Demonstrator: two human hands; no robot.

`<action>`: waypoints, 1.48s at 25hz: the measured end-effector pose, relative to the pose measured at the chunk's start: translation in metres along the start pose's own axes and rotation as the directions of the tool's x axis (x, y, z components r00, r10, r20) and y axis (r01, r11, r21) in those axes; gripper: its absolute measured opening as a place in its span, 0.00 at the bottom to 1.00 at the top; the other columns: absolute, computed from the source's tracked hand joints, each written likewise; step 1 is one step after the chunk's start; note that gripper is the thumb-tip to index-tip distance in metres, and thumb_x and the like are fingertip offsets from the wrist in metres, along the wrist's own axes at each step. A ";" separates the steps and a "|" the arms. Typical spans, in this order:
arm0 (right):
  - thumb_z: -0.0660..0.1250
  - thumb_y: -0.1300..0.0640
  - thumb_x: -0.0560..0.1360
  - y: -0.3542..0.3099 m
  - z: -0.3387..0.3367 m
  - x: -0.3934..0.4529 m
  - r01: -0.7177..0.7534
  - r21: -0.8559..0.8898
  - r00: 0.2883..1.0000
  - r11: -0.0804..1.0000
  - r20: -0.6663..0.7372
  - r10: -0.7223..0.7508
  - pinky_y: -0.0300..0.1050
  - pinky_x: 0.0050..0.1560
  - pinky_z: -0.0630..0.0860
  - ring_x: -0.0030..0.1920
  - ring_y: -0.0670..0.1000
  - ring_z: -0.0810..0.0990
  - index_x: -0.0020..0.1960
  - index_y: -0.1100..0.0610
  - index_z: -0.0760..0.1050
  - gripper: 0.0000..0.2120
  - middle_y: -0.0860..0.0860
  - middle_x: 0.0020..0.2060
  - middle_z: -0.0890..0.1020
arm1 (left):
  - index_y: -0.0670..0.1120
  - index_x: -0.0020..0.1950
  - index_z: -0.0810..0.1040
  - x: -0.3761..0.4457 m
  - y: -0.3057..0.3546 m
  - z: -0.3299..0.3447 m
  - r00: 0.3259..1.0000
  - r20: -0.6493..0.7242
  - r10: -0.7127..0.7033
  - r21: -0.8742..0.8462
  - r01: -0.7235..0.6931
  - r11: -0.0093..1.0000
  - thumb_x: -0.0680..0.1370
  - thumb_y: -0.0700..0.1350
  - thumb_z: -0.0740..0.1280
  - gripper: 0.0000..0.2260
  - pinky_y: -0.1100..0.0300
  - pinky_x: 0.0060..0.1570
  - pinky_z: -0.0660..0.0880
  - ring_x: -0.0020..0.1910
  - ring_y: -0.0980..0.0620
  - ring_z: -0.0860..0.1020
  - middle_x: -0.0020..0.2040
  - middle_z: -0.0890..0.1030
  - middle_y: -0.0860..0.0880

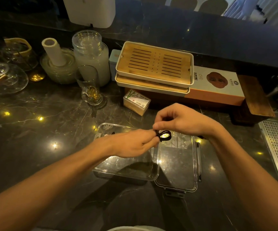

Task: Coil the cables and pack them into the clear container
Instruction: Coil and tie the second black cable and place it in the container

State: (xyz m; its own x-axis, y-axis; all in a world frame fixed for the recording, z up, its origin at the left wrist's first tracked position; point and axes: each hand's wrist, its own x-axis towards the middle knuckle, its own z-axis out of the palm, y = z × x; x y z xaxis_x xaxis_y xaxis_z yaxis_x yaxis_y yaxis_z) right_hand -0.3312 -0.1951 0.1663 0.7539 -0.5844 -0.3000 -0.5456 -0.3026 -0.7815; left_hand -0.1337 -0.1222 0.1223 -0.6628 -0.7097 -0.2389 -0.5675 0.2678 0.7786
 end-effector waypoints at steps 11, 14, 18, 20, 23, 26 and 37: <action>0.60 0.53 0.86 0.044 0.082 0.008 -0.185 0.520 0.906 0.834 -0.239 0.350 0.38 0.24 0.60 0.24 0.43 0.64 0.41 0.51 0.76 0.16 0.47 0.28 0.70 | 0.46 0.46 0.73 0.007 -0.032 0.017 0.924 -0.371 -0.087 -0.200 0.011 0.980 0.85 0.48 0.60 0.10 0.64 0.34 0.67 0.33 0.58 0.71 0.35 0.73 0.56; 0.58 0.54 0.86 0.036 0.099 0.007 -0.252 0.095 0.919 0.963 -0.287 0.269 0.42 0.33 0.70 0.30 0.44 0.72 0.49 0.55 0.76 0.12 0.48 0.34 0.76 | 0.48 0.47 0.70 0.015 -0.040 0.023 0.906 -0.369 -0.209 -0.096 0.187 0.978 0.86 0.51 0.58 0.11 0.59 0.34 0.67 0.33 0.55 0.72 0.36 0.75 0.53; 0.57 0.53 0.86 0.018 0.086 -0.004 -0.206 -0.504 0.978 0.839 -0.083 0.191 0.51 0.44 0.75 0.42 0.54 0.78 0.60 0.55 0.73 0.09 0.49 0.42 0.76 | 0.50 0.48 0.65 0.014 -0.042 0.021 0.936 -0.212 -0.282 0.045 0.298 0.954 0.86 0.52 0.55 0.09 0.52 0.36 0.69 0.35 0.50 0.72 0.39 0.75 0.48; 0.56 0.49 0.87 -0.002 0.064 -0.008 -0.108 -0.652 0.989 0.751 0.004 0.146 0.48 0.44 0.71 0.40 0.51 0.74 0.62 0.52 0.74 0.12 0.49 0.42 0.76 | 0.50 0.51 0.66 0.012 -0.042 0.019 0.957 -0.097 -0.274 0.086 0.282 0.956 0.86 0.53 0.54 0.09 0.51 0.39 0.72 0.38 0.50 0.74 0.42 0.76 0.48; 0.58 0.44 0.85 -0.020 0.032 -0.005 0.003 -0.718 0.997 0.696 0.060 0.058 0.45 0.47 0.76 0.41 0.46 0.76 0.57 0.48 0.79 0.13 0.43 0.43 0.79 | 0.55 0.58 0.70 0.010 -0.033 0.014 0.998 0.017 -0.064 0.047 0.063 0.997 0.86 0.51 0.55 0.05 0.53 0.52 0.77 0.49 0.57 0.79 0.49 0.79 0.54; 0.64 0.39 0.79 -0.003 0.006 0.003 -0.059 -0.474 0.992 0.879 -0.123 0.001 0.46 0.44 0.78 0.39 0.47 0.79 0.47 0.53 0.81 0.18 0.47 0.39 0.81 | 0.49 0.53 0.76 0.005 -0.018 0.003 0.998 -0.051 0.024 -0.313 -0.039 0.949 0.86 0.45 0.59 0.07 0.65 0.40 0.70 0.36 0.64 0.73 0.37 0.75 0.62; 0.58 0.51 0.86 0.031 0.079 0.002 -0.156 0.489 0.887 0.858 -0.312 0.339 0.34 0.27 0.62 0.24 0.41 0.65 0.39 0.53 0.75 0.19 0.44 0.26 0.71 | 0.46 0.46 0.77 0.016 -0.026 0.014 0.890 -0.401 -0.217 -0.574 -0.060 0.817 0.85 0.47 0.61 0.11 0.62 0.34 0.63 0.30 0.60 0.66 0.30 0.70 0.58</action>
State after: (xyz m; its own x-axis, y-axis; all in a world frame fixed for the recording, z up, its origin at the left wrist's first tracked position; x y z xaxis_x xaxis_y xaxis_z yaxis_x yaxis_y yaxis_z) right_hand -0.3180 -0.1459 0.0983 0.3698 -0.8562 -0.3608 -0.4068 0.1999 -0.8914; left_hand -0.1365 -0.1310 0.0901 -0.2706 -0.9512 -0.1486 -0.1438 -0.1127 0.9832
